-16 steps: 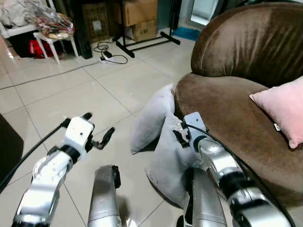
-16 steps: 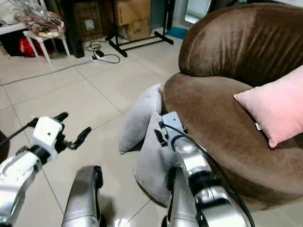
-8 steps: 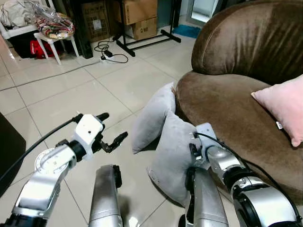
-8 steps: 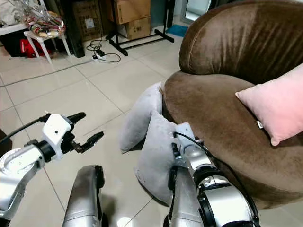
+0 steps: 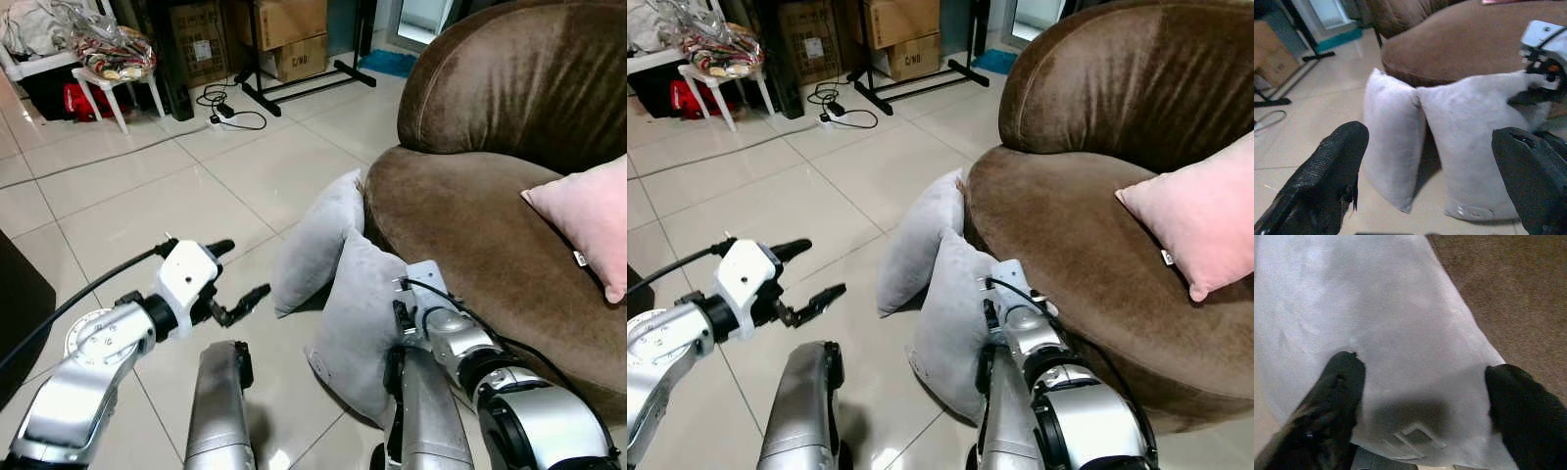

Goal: Move the pillow to the sofa from floor

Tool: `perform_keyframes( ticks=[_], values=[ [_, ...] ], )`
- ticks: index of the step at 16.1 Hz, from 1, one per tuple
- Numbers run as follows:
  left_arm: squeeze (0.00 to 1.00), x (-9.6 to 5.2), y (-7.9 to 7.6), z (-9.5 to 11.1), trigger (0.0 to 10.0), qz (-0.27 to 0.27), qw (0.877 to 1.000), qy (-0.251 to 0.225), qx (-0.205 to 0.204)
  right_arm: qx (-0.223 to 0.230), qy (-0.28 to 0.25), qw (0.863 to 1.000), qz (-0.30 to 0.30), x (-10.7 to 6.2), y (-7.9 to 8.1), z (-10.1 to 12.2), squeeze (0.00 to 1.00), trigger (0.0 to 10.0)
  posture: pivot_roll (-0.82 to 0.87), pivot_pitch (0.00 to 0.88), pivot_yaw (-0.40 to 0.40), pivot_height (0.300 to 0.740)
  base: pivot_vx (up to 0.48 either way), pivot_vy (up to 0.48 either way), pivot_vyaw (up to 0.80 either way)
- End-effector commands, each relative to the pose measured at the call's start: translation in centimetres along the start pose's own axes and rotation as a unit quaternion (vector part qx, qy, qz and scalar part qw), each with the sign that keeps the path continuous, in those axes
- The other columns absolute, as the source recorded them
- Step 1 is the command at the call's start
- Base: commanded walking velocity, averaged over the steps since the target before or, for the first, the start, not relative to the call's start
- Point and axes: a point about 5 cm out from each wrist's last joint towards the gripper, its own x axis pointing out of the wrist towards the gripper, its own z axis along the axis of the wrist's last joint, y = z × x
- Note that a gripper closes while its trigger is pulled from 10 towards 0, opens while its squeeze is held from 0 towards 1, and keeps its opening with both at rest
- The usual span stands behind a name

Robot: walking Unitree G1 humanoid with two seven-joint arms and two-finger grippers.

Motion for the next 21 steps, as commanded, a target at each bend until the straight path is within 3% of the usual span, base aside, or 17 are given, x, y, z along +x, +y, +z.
perform_keyframes(
  ticks=[1,3,21],
  values=[
    [0.00,-0.3,-0.1,0.5,10.0,-0.010,1.000,0.001,0.005,-0.008,0.006,1.000,0.001,0.0,0.4,-0.6,0.00,2.0,0.20,0.038,0.009,0.471,0.000,0.000,0.00],
    [0.00,-0.6,-0.3,0.5,10.0,-0.020,1.000,0.007,0.003,-0.010,0.010,1.000,-0.002,-0.1,0.7,-0.8,0.00,0.0,0.20,0.041,0.017,0.471,0.000,0.000,0.00],
    [0.00,-0.7,-1.1,0.2,10.0,-0.055,0.998,0.036,-0.019,-0.001,0.016,1.000,0.015,-0.2,1.8,-1.4,0.00,0.0,0.20,0.044,0.033,0.471,0.000,0.000,0.00]
  ],
)
